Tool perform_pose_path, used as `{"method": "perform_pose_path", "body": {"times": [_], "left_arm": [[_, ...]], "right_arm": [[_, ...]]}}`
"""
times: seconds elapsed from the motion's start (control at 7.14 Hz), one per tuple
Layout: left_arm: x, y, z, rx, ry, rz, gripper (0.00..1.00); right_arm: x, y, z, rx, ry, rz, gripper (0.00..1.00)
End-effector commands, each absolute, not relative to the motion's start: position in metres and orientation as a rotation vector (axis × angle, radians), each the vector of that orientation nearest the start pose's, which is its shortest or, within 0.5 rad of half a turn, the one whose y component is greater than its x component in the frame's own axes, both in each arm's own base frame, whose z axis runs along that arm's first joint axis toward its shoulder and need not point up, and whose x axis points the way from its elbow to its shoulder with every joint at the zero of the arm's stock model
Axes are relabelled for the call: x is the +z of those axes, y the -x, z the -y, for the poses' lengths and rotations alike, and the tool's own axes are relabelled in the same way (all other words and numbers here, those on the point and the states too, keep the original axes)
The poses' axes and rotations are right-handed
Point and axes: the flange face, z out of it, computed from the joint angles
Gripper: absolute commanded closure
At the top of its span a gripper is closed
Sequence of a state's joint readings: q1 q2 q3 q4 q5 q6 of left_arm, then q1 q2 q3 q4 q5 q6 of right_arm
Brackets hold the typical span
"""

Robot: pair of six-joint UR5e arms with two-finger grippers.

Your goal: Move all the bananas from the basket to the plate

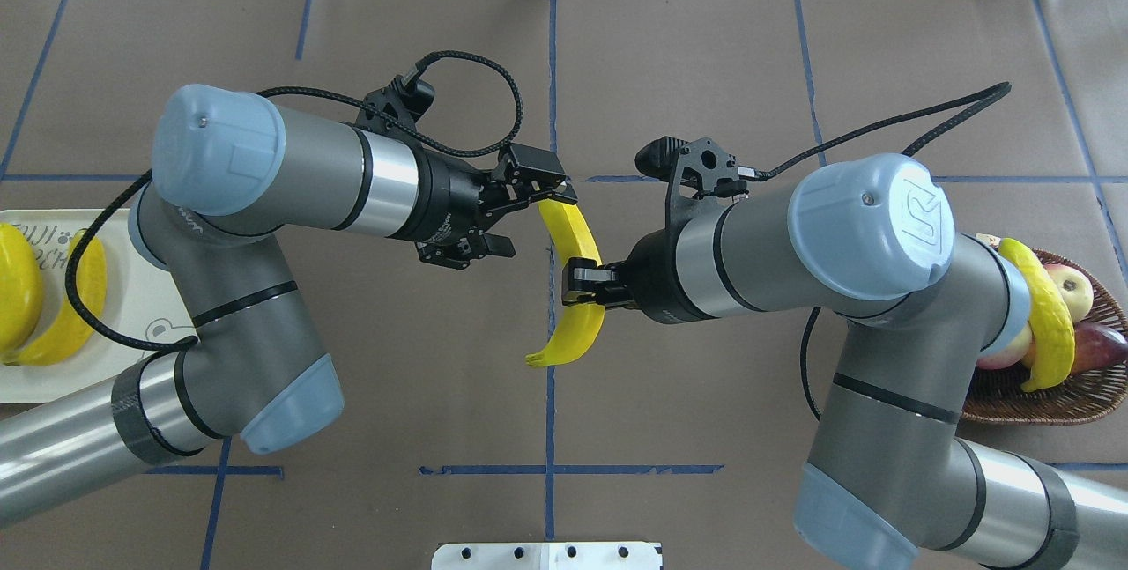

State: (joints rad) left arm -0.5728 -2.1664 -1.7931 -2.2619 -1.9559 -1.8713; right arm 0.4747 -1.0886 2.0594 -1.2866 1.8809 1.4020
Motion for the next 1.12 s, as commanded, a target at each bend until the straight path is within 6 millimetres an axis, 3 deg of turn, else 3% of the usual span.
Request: {"method": "perform_pose_path", "body": {"times": [0.0, 0.42, 0.56, 0.7, 0.84, 0.98], "left_arm": [[0.13, -0.469, 0.401, -0.401, 0.108, -1.526, 0.01], [0.133, -0.472, 0.401, -0.394, 0.109, -1.531, 0.02], [0.132, -0.472, 0.401, -0.392, 0.107, -1.534, 0.09], [0.135, -0.472, 0.4, -0.379, 0.1, -1.548, 0.7], [0.14, -0.472, 0.4, -0.366, 0.092, -1.572, 0.96], [0.14, -0.472, 0.399, -0.361, 0.09, -1.58, 1.0]], "right_arm": [[0.146, 0.433, 0.336, 0.065, -0.141, 1.271, 0.99], [0.145, 0.433, 0.333, 0.059, -0.139, 1.276, 0.99], [0.144, 0.433, 0.333, 0.059, -0.139, 1.277, 0.99], [0.144, 0.433, 0.333, 0.059, -0.139, 1.278, 0.99], [0.144, 0.433, 0.333, 0.057, -0.14, 1.277, 0.99], [0.142, 0.431, 0.333, 0.057, -0.142, 1.282, 0.92]]}}
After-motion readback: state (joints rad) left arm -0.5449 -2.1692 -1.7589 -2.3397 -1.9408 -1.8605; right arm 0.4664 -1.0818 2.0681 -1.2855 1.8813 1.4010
